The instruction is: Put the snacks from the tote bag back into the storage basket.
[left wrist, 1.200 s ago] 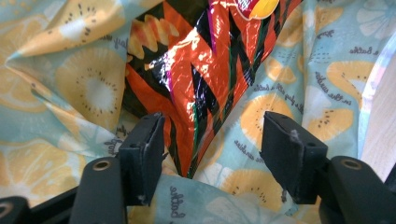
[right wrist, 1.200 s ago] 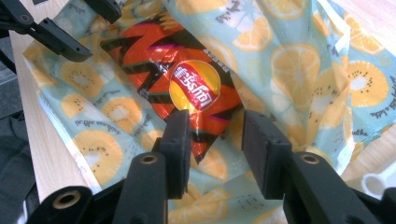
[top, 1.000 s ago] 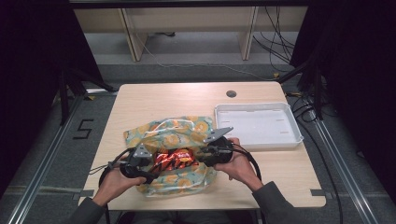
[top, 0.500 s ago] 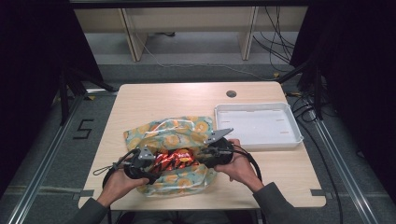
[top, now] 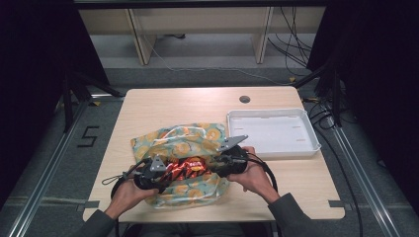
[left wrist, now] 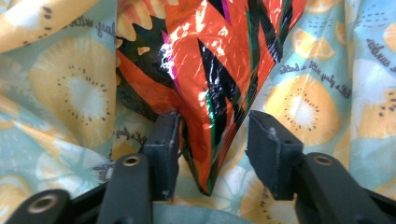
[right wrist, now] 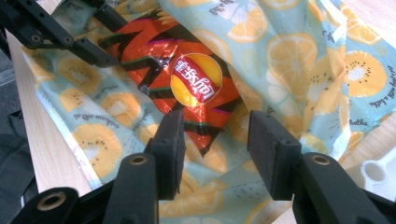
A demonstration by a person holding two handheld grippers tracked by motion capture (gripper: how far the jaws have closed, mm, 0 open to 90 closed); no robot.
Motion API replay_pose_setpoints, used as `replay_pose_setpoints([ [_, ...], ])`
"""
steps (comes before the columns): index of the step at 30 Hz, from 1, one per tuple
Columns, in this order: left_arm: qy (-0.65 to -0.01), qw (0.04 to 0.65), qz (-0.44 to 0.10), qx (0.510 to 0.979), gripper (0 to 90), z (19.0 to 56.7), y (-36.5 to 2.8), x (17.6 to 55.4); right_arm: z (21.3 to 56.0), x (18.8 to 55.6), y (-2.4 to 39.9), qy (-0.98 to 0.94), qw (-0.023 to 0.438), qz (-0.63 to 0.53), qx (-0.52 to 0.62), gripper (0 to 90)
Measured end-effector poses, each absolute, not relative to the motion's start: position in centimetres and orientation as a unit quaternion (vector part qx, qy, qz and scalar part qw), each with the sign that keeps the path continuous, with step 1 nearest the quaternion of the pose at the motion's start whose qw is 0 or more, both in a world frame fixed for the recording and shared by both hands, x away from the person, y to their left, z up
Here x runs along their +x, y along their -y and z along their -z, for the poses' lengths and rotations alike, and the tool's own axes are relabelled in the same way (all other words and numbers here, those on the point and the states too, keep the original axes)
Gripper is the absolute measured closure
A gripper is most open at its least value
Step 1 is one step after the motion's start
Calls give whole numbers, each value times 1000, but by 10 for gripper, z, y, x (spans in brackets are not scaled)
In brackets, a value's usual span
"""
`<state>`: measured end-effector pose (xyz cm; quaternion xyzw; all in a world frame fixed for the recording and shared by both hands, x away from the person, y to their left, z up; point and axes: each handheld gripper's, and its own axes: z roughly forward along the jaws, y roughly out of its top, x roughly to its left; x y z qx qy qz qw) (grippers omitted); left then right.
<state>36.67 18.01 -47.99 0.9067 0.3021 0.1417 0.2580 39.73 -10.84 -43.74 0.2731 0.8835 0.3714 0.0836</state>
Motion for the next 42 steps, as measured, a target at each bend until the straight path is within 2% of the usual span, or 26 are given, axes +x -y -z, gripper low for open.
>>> replay_pose_setpoints([
  [2,-300,254,-134,910,557,480,-179,367,437,398,109,-884,82,-369,274,568],
  [5,-293,257,-152,909,581,480,-178,366,436,399,111,-886,81,-368,270,569],
  [7,-292,253,-139,912,610,479,-178,367,438,400,111,-883,82,-373,272,569],
  [12,-273,261,-152,913,797,478,-176,365,437,399,111,-884,80,-372,271,570],
  [16,-264,263,-161,914,870,477,-176,364,435,399,112,-879,83,-375,281,571],
  [27,-262,289,-167,905,894,458,-184,360,429,397,118,-886,79,-372,266,578],
  [42,-232,350,-147,896,895,401,-199,345,422,386,118,-891,69,-376,246,537],
])
